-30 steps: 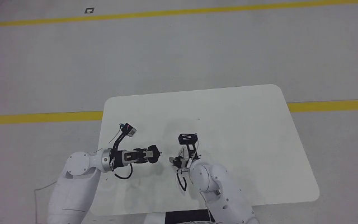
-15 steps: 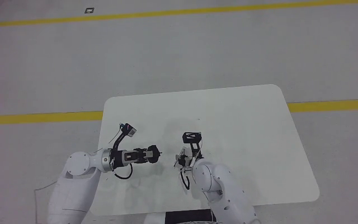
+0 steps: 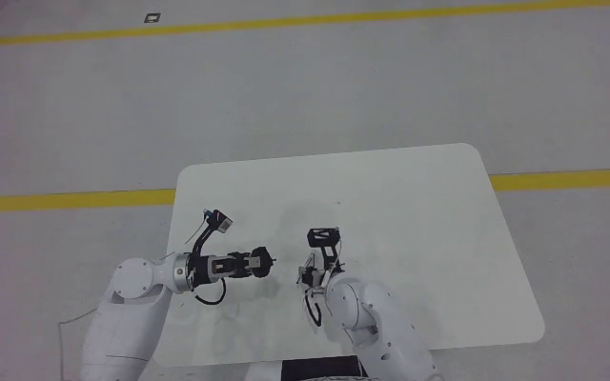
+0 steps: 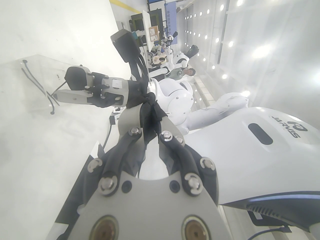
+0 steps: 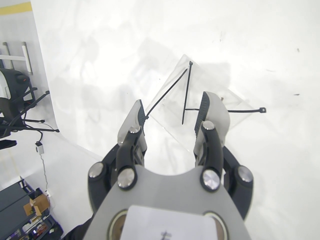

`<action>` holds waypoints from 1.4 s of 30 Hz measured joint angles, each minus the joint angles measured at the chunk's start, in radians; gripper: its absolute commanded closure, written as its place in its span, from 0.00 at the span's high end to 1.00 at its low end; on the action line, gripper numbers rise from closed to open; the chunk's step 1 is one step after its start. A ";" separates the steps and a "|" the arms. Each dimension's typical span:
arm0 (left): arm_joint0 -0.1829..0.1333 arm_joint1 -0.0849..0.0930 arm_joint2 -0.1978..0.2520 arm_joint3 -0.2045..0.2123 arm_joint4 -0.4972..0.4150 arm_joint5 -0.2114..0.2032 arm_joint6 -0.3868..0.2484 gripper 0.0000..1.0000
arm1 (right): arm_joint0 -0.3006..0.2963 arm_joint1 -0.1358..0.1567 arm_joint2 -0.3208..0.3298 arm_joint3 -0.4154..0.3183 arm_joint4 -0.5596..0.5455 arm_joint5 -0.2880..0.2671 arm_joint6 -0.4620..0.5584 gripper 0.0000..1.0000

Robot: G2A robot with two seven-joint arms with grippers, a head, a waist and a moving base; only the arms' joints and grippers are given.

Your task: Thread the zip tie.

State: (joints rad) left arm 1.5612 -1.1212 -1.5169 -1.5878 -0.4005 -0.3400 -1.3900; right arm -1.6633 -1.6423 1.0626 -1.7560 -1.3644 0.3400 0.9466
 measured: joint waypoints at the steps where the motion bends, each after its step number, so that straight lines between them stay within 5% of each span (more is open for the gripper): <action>1: 0.000 0.000 0.000 0.000 0.000 0.000 0.000 0.00 | 0.002 -0.001 -0.001 0.004 -0.003 0.000 -0.002 0.43; 26: 0.000 0.000 0.000 0.000 0.000 0.000 0.000 0.00 | 0.048 0.024 -0.115 -0.021 -0.190 0.000 0.091 0.46; 27: 0.000 0.000 0.000 0.000 0.000 0.000 0.000 0.00 | 0.048 0.025 -0.117 -0.023 -0.190 0.000 0.092 0.54; 28: 0.000 0.000 0.000 0.000 0.000 0.000 0.000 0.00 | 0.047 0.026 -0.118 -0.025 -0.190 0.000 0.093 1.00; 42: 0.000 0.000 0.000 0.000 0.000 0.000 0.000 0.00 | 0.045 0.027 -0.119 -0.027 -0.186 0.000 0.098 1.00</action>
State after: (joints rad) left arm 1.5612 -1.1212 -1.5169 -1.5878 -0.4005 -0.3400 -1.3900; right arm -1.6183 -1.6148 0.9432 -1.7829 -1.5507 0.3400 1.0443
